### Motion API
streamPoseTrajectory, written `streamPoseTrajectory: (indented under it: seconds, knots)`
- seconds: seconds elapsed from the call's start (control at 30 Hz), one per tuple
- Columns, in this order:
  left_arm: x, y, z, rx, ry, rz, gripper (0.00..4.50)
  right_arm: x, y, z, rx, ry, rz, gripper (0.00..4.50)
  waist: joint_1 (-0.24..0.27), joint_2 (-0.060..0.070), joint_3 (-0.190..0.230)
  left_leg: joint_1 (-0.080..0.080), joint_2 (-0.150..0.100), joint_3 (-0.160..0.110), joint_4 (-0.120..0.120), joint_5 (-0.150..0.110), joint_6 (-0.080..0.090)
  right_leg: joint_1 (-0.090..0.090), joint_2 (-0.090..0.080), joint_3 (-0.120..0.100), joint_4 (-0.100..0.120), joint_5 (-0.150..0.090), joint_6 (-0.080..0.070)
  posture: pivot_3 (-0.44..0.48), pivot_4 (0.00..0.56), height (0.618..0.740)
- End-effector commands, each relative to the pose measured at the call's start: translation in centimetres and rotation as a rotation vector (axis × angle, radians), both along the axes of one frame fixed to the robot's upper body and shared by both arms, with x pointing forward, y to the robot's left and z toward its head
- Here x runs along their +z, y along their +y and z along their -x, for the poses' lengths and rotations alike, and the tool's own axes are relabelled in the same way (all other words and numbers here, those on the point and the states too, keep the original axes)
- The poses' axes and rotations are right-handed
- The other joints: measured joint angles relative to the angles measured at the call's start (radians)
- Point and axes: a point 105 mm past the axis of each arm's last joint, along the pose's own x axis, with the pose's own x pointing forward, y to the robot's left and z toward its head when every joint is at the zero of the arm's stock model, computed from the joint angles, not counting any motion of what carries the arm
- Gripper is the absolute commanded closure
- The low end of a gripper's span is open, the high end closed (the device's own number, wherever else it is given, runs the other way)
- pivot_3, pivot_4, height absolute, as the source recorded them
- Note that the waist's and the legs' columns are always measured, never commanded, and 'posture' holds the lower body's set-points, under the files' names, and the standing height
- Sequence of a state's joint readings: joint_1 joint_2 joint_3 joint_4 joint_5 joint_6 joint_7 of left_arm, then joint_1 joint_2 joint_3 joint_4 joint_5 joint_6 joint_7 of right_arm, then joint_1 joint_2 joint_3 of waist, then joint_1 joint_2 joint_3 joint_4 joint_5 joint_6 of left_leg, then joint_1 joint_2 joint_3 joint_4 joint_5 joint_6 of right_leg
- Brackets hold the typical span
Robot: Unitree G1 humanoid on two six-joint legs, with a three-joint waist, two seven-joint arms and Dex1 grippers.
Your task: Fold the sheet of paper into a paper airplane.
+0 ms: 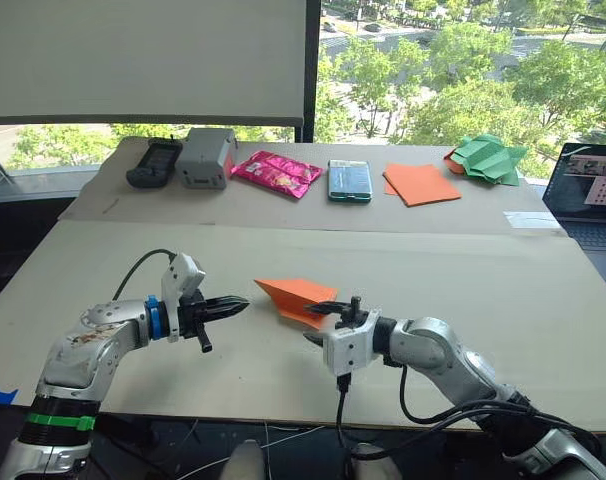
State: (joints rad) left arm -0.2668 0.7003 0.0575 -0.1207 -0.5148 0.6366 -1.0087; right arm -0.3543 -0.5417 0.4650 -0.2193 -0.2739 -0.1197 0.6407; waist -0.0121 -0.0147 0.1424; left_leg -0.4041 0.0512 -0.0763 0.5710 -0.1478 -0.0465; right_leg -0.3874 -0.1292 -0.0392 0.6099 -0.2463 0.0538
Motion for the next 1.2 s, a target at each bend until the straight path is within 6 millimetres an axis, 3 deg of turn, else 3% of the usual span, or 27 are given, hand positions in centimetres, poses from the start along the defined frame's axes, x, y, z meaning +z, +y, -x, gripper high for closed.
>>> streamPoseTrajectory:
  seconds: [0.03, 0.1, 0.23, 0.33, 0.57, 0.73, 1.0, 1.2]
  knots:
    - [1.3, -0.6, -0.3, -0.025, -0.043, 0.009, 4.36, 3.2, -0.6, -2.0, -0.115, 0.1, -0.149, 1.9, 0.0, 0.0, 0.0, 0.0, 0.0, 0.0, 0.0, 0.0, -0.001, 0.0, 0.0, 0.0, 0.0, 0.0, 0.0, 0.0, 0.15, 0.702]
    - [1.3, -0.9, -0.3, -0.034, -0.042, 0.01, 4.36, 3.3, -0.7, -2.8, -0.168, 0.162, -0.185, 2.13, 0.0, 0.0, 0.0, 0.0, 0.0, 0.0, 0.0, -0.002, -0.003, 0.0, 0.0, 0.0, 0.0, 0.0, 0.0, 0.0, 0.15, 0.702]
    - [1.3, -1.1, -0.2, -0.05, -0.044, 0.013, 4.36, 3.1, -0.7, -4.1, -0.261, 0.266, -0.24, 3.44, 0.004, 0.0, 0.0, 0.0, 0.0, 0.0, 0.0, -0.002, -0.003, 0.0, 0.0, 0.0, 0.001, 0.0, 0.0, 0.0, 0.15, 0.702]
    - [1.2, -1.1, -0.3, -0.053, -0.046, 0.008, 4.36, 1.9, -0.9, -5.1, -0.328, 0.34, -0.215, 4.48, 0.003, 0.001, 0.0, 0.0, 0.0, 0.0, 0.0, 0.001, 0.002, -0.001, 0.0, 0.0, 0.001, 0.0, 0.0, 0.0, 0.15, 0.702]
    - [0.8, -1.3, 0.0, -0.069, -0.046, 0.004, 4.36, 0.7, -0.4, -5.1, -0.347, 0.406, -0.203, 4.48, 0.002, 0.001, 0.0, -0.001, 0.0, 0.0, 0.0, 0.002, 0.003, -0.001, 0.0, 0.0, 0.001, 0.0, 0.0, 0.0, 0.15, 0.702]
    - [0.4, -3.2, -0.4, -0.108, -0.069, 0.024, 4.36, 0.7, -0.7, -5.3, -0.366, 0.41, -0.211, 4.48, 0.004, 0.001, 0.0, -0.001, 0.0, 0.0, 0.0, -0.002, -0.003, -0.001, 0.0, 0.0, 0.001, 0.0, 0.0, 0.0, 0.15, 0.702]
    - [-2.4, -5.2, -2.1, -0.117, -0.072, -0.01, 4.36, 1.0, -1.1, -5.2, -0.378, 0.429, -0.219, 4.48, 0.003, 0.002, -0.001, -0.001, -0.001, 0.0, 0.0, 0.003, 0.005, 0.0, 0.0, 0.0, 0.001, 0.001, 0.001, 0.0, 0.15, 0.702]
    - [-4.9, -5.7, -1.6, -0.166, -0.065, -0.104, 4.36, -0.1, -0.7, -4.6, -0.373, 0.455, -0.173, 4.48, 0.002, 0.002, -0.001, -0.001, -0.001, 0.0, 0.0, 0.004, 0.006, 0.0, 0.0, 0.0, 0.002, 0.001, 0.001, 0.0, 0.15, 0.702]
